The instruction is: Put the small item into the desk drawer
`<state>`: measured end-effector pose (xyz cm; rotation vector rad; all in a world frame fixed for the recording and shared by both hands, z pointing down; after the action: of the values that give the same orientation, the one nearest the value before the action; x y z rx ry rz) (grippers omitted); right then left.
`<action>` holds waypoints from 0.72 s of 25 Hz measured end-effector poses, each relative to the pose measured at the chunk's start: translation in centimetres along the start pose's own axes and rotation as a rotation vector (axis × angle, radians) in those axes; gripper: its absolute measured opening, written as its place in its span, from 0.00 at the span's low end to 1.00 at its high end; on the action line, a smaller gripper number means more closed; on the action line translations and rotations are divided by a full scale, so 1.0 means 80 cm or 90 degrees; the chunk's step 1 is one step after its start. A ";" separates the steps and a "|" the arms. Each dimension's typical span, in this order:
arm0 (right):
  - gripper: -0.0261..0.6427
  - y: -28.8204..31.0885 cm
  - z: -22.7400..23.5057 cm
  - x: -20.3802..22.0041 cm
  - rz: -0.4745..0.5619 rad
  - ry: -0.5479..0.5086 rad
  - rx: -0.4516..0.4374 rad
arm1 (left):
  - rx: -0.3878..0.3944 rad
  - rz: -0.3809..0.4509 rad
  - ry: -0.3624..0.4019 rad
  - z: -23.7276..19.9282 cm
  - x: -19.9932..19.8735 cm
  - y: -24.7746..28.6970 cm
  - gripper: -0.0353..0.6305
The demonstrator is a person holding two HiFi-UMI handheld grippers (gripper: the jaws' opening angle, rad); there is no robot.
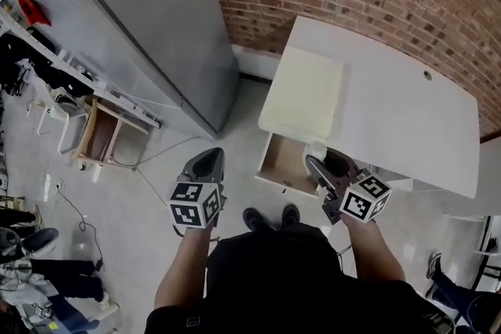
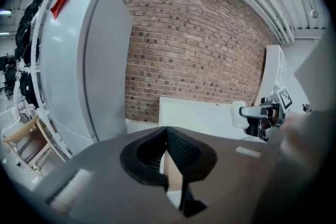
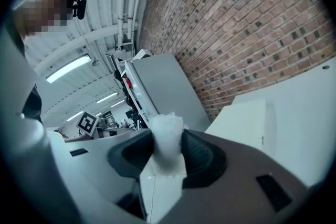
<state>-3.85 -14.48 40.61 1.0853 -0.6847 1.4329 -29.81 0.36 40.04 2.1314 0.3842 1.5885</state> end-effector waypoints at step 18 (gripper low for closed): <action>0.28 -0.004 -0.022 0.072 -0.045 0.050 0.095 | 0.190 -0.096 0.107 0.048 0.023 0.082 0.07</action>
<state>-3.46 -10.44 45.03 1.1502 -0.4844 1.4749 -25.91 -5.13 44.00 2.1230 0.8648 1.7154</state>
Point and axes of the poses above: the fingertips, and each gripper's own axes: y forward along the fingers, z to its right, x out of its underside, the point moved 7 cm from there along -y, backward along the fingers, and after that the axes turned 5 degrees about -y, right-handed, at the moved point
